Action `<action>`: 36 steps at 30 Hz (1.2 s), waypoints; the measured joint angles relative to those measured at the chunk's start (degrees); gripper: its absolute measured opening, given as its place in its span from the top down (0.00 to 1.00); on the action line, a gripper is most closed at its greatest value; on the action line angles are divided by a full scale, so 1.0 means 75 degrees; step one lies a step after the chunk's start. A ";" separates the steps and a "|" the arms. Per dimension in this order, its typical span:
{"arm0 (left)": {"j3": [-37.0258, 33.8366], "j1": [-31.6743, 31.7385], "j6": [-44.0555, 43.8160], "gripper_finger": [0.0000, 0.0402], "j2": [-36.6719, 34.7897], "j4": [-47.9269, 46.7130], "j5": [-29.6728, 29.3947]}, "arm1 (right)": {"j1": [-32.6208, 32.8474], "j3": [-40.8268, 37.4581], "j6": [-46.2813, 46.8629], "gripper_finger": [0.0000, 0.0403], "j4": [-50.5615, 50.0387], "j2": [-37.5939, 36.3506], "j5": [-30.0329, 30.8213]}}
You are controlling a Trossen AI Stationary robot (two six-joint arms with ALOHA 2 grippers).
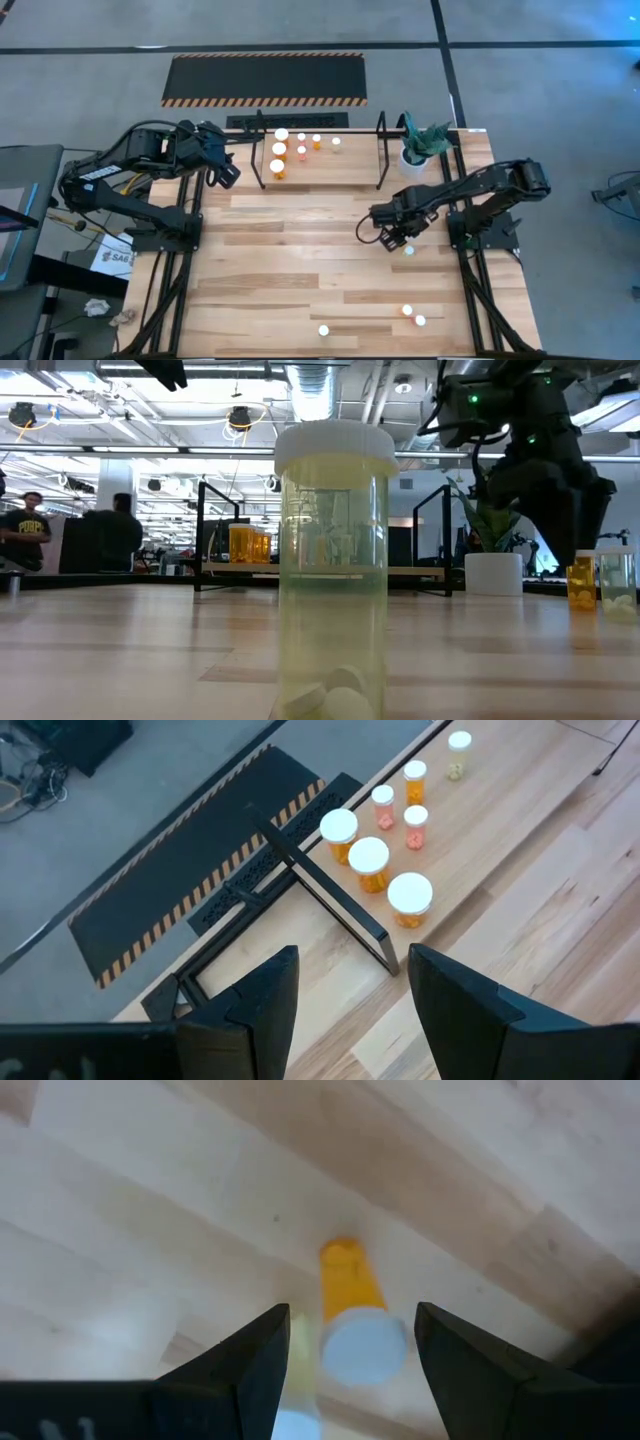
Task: Pick and place medicine bottles onto shelf by color
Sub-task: Put the top small orange pill bottle on the shelf aligned with the other small orange pill bottle
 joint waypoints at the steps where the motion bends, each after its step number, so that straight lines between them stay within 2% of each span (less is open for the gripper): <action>1: 0.0000 0.0000 0.0009 0.56 0.0000 0.0000 0.0000 | -0.0009 0.0000 0.0023 0.41 0.0013 0.0000 0.0035; 6: 0.0000 0.0000 0.0022 0.56 0.0000 0.0000 0.0000 | -0.0005 0.0000 0.0032 0.42 0.0067 0.0000 0.0043; 20: 0.0000 0.0001 0.0030 0.56 0.0000 -0.0006 0.0000 | -0.0008 0.0000 0.0032 0.62 -0.0029 0.0000 0.0013; 27: 0.0000 0.0001 0.0036 0.56 0.0000 -0.0009 0.0000 | -0.0024 0.0060 0.0029 0.66 -0.0034 0.0000 -0.0049; 36: 0.0000 0.0000 0.0038 0.56 0.0000 -0.0006 0.0000 | -0.0604 0.1501 -0.0619 0.65 0.0340 0.0000 0.0161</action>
